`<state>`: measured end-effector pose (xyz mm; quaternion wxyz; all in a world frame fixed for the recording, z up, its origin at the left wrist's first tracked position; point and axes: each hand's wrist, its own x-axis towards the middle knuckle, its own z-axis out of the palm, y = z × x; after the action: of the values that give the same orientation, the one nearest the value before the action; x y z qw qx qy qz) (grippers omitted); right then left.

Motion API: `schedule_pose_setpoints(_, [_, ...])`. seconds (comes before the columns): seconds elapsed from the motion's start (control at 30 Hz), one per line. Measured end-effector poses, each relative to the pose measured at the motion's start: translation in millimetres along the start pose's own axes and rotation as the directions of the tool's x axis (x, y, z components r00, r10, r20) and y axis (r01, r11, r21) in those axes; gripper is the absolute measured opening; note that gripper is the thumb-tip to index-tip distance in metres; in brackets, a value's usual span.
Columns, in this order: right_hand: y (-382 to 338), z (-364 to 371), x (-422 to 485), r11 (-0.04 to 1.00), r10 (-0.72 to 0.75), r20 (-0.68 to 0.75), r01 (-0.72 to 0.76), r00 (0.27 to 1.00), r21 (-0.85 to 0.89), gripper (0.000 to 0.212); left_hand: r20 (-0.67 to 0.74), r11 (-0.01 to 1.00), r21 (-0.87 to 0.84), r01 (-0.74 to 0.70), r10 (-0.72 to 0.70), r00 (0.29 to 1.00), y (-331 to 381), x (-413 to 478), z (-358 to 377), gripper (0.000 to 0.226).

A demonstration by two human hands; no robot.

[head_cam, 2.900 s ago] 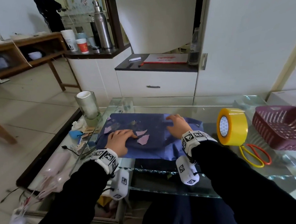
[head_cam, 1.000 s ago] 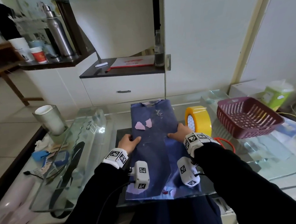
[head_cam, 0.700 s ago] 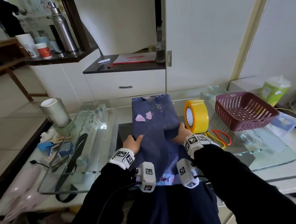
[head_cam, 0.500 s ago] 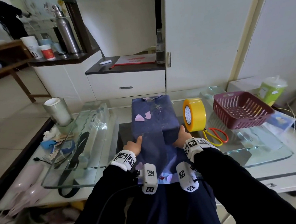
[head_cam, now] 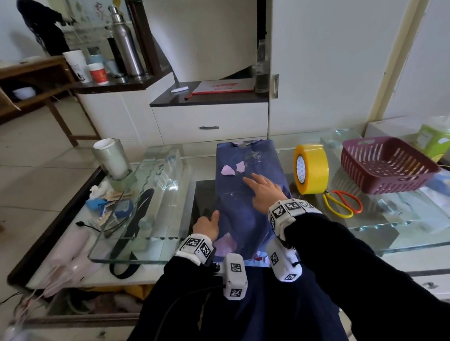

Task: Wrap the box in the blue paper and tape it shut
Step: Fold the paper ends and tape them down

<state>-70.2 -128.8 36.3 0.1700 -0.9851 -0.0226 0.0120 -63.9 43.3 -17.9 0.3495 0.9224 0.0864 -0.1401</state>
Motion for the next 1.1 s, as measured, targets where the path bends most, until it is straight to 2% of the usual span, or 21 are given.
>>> schedule_pose_setpoints(0.1, [7,-3,2,0.997,0.004,0.039,-0.001,0.999,-0.072,0.058,-0.003,0.995,-0.017,-0.095,0.095,0.995,20,1,6,0.061])
schedule_pose_setpoints(0.2, [26,-13,-3,0.99,0.05,0.023,-0.047,0.998,-0.13,0.067,0.012,0.984,-0.023,-0.178,0.178,0.984,46,0,10,0.059])
schedule_pose_setpoints(0.37, [47,-38,5,0.969,0.091,-0.053,-0.101,0.994,-0.226,0.071,0.017,0.977,-0.018,-0.214,0.215,0.977,78,6,14,0.054])
schedule_pose_setpoints(0.47, [57,-51,11,0.964,0.125,-0.025,-0.128,0.992,-0.234,0.069,0.028,0.974,-0.009,-0.228,0.229,0.973,88,8,21,0.047])
schedule_pose_setpoints(0.73, [93,-75,34,0.952,0.206,0.009,-0.198,0.979,-0.232,0.076,0.097,0.955,0.011,-0.297,0.294,0.951,127,28,32,0.049])
schedule_pose_setpoints(0.83, [103,-75,44,0.953,0.206,-0.035,-0.208,0.978,-0.221,0.076,0.075,0.954,-0.053,-0.293,0.297,0.952,138,40,36,0.027])
schedule_pose_setpoints(0.9, [109,-73,49,0.954,0.18,-0.057,-0.189,0.982,-0.232,0.076,0.026,0.952,-0.074,-0.297,0.299,0.954,146,45,35,0.02])
schedule_pose_setpoints(1.1, [125,-65,59,0.959,0.181,-0.042,-0.185,0.983,-0.213,0.075,0.0,0.955,-0.02,-0.297,0.297,0.955,162,60,39,0.04])
